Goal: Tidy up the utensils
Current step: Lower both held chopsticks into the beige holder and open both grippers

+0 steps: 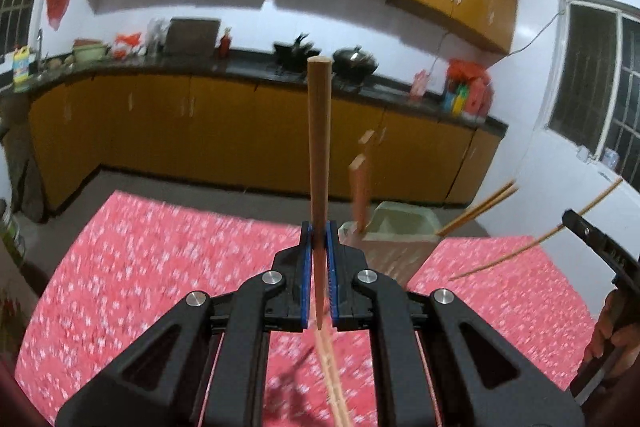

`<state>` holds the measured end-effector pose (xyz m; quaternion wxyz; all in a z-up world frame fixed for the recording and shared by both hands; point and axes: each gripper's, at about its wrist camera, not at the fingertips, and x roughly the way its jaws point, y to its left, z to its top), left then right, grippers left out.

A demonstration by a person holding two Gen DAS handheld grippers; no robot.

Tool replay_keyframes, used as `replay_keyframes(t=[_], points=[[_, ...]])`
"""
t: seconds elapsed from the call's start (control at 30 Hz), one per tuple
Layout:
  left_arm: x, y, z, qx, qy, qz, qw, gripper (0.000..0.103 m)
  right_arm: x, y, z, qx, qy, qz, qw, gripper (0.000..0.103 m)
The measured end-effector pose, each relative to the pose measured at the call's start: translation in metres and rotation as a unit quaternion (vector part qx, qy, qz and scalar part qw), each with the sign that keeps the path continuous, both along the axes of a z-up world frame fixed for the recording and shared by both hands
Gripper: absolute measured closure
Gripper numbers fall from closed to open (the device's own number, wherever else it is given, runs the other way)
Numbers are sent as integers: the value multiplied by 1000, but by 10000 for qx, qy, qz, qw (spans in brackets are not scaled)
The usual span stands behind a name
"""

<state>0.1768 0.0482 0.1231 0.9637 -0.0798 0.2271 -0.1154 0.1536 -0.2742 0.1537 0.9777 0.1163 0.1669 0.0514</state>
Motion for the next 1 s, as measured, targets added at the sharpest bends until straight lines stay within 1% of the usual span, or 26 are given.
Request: replay_keyframes(t=[0.03, 0.07, 0.1, 0.17, 0.27, 0.37, 0.43, 0.6, 0.8, 0.9, 0.93, 0.97, 1.0], points=[[0, -4, 7, -27, -83, -54, 9999, 96, -1, 2, 13, 73, -150, 104, 9998, 95], [1, -10, 18, -71, -207, -134, 9997, 96, -2, 4, 21, 105, -262, 169, 9995, 95], [2, -13, 23, -102, -268, -179, 9994, 96, -1, 7, 29, 122, -365, 228, 9990, 95], [5, -24, 36, -167, -434, -258, 9986, 96, 7, 14, 42, 29, -530, 249, 9983, 95], [15, -38, 50, -246, -637, -215, 9974, 96, 26, 20, 43, -72, -469, 176, 9987, 95], [25, -44, 56, -342, -794, -95, 9962, 96, 47, 25, 35, -211, -303, 84, 9993, 95], [36, -51, 54, -320, -827, -2, 9961, 96, 62, 27, 27, -203, -107, 103, 9997, 95], [59, -64, 36, -157, -730, 91, 9972, 96, 85, 33, 6, -159, 234, 167, 9995, 95], [72, -76, 13, -15, -523, 55, 9986, 96, 100, 43, -6, -157, 412, 249, 9987, 95], [77, -79, 4, 29, -378, 50, 9993, 95, 106, 51, -11, -247, 486, 336, 9979, 95], [79, -79, 2, 27, -315, 40, 9995, 95, 109, 52, -12, -267, 534, 364, 9976, 93], [80, -78, 1, 0, -246, 31, 9997, 95, 109, 54, -12, -267, 562, 379, 9973, 92], [79, -75, 1, -57, -217, 20, 9997, 95, 106, 54, -13, -255, 561, 381, 9974, 88]])
